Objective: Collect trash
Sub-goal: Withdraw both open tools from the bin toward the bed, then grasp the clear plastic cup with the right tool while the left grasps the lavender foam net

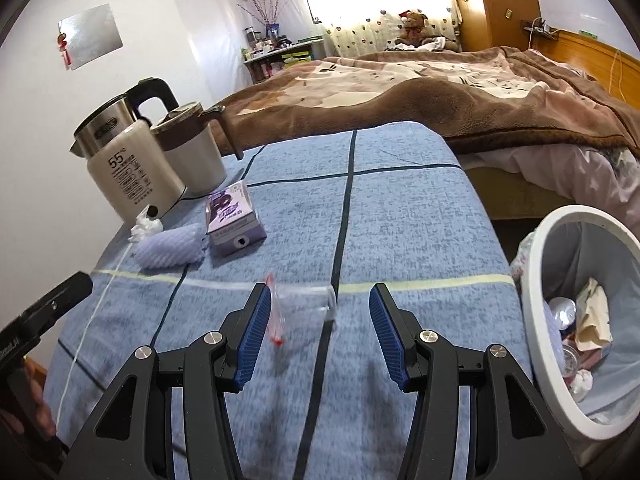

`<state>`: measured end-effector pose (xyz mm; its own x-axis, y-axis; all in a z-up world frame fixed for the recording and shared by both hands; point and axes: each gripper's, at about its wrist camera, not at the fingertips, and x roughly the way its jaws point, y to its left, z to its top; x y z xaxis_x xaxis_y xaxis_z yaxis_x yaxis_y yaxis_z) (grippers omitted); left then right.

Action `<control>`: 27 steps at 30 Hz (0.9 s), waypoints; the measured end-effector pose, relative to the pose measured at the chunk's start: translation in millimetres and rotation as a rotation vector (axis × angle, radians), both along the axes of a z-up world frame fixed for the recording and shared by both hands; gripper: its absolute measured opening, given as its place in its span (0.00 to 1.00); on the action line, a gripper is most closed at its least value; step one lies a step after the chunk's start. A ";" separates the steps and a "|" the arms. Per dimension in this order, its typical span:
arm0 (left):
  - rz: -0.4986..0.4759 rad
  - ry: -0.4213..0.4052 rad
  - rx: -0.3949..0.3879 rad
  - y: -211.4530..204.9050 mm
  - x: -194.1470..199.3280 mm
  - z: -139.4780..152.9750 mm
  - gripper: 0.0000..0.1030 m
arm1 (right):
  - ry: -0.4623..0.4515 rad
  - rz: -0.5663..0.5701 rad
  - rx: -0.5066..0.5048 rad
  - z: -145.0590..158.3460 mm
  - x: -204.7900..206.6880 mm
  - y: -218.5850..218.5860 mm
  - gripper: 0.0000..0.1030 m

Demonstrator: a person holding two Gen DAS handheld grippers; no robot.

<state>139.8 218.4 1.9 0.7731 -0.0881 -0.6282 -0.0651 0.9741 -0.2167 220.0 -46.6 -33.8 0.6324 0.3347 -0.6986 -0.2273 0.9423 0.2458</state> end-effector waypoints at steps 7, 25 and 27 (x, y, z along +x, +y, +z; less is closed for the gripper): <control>0.016 0.015 -0.003 21.8 15.4 -7.8 0.62 | 0.007 0.032 -0.011 -5.9 15.6 15.4 0.51; -0.043 0.081 0.048 31.5 78.7 -23.3 0.64 | 0.045 0.135 -0.087 -24.7 10.5 46.4 0.53; -0.044 0.080 0.041 31.3 81.8 -24.1 0.64 | 0.056 0.128 -0.078 -26.2 9.4 40.7 0.53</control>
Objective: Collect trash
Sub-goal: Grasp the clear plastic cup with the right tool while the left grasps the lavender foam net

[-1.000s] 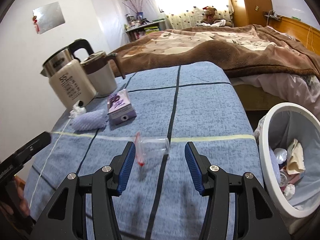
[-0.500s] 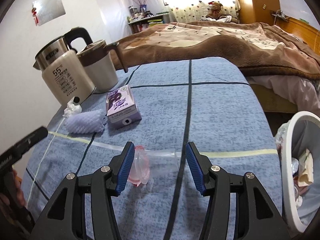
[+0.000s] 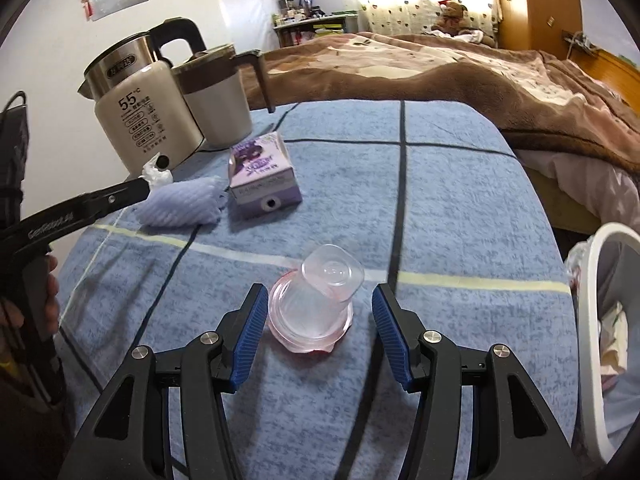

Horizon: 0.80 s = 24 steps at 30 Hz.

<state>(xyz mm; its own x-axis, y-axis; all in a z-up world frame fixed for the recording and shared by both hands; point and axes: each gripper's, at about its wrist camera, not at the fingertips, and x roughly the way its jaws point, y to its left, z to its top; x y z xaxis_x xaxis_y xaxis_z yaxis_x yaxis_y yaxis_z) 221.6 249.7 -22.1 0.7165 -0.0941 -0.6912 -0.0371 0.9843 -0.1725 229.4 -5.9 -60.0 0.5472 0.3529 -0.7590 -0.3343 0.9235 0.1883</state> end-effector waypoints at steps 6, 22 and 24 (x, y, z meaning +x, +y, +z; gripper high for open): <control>-0.039 0.029 0.022 -7.2 13.3 -8.3 0.64 | 0.019 -0.065 0.006 -1.1 -4.1 -21.1 0.53; -0.163 0.049 0.036 -29.7 -2.5 -8.8 0.67 | -0.041 -0.015 -0.022 5.1 -10.1 -11.3 0.53; -0.162 0.037 0.049 -29.1 -3.6 -3.4 0.67 | -0.050 0.002 -0.049 3.5 -7.6 -1.9 0.53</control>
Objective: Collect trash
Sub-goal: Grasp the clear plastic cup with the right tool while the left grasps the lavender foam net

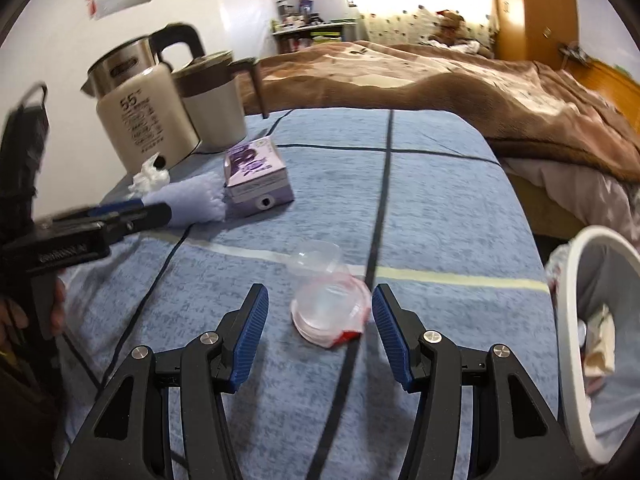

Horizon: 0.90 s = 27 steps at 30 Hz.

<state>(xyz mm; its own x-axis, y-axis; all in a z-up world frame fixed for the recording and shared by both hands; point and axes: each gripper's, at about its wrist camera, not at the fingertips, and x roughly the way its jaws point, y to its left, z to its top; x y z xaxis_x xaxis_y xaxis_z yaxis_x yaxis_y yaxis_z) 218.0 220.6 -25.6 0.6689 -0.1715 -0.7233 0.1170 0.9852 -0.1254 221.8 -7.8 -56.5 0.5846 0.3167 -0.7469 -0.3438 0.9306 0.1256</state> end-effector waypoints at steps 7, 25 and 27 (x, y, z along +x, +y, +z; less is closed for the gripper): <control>0.000 -0.018 0.039 2.5 10.0 5.6 0.69 | 0.021 -0.023 0.004 -6.7 8.8 1.7 0.41; -0.128 0.063 0.093 -16.4 26.6 -14.1 0.70 | 0.018 -0.064 0.096 -3.9 4.0 -15.8 0.35; -0.136 0.065 0.117 -20.6 21.8 -12.2 0.70 | 0.019 -0.071 0.107 -3.3 3.8 -18.6 0.35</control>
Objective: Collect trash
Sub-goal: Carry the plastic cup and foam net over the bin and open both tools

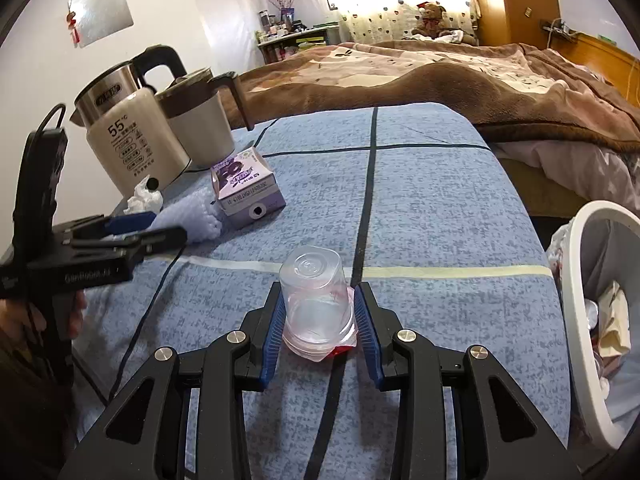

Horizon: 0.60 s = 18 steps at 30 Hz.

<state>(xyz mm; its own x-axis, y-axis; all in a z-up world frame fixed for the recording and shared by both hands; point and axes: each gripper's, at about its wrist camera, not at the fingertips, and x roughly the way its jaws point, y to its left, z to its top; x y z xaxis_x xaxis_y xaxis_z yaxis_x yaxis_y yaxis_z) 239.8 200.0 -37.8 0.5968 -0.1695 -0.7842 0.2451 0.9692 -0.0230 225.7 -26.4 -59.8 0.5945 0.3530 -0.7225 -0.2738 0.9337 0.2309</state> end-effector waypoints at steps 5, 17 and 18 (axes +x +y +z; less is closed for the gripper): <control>-0.068 -0.037 0.005 -9.8 -10.8 10.2 0.70 | -0.002 -0.008 0.016 1.5 -2.5 -5.0 0.35; -0.134 -0.032 0.121 -23.9 6.7 -10.6 0.72 | 0.016 -0.011 0.040 -2.3 -1.0 -8.3 0.35; -0.134 -0.033 0.118 -24.8 6.2 -11.4 0.72 | 0.017 -0.012 0.041 -2.7 -1.1 -8.5 0.35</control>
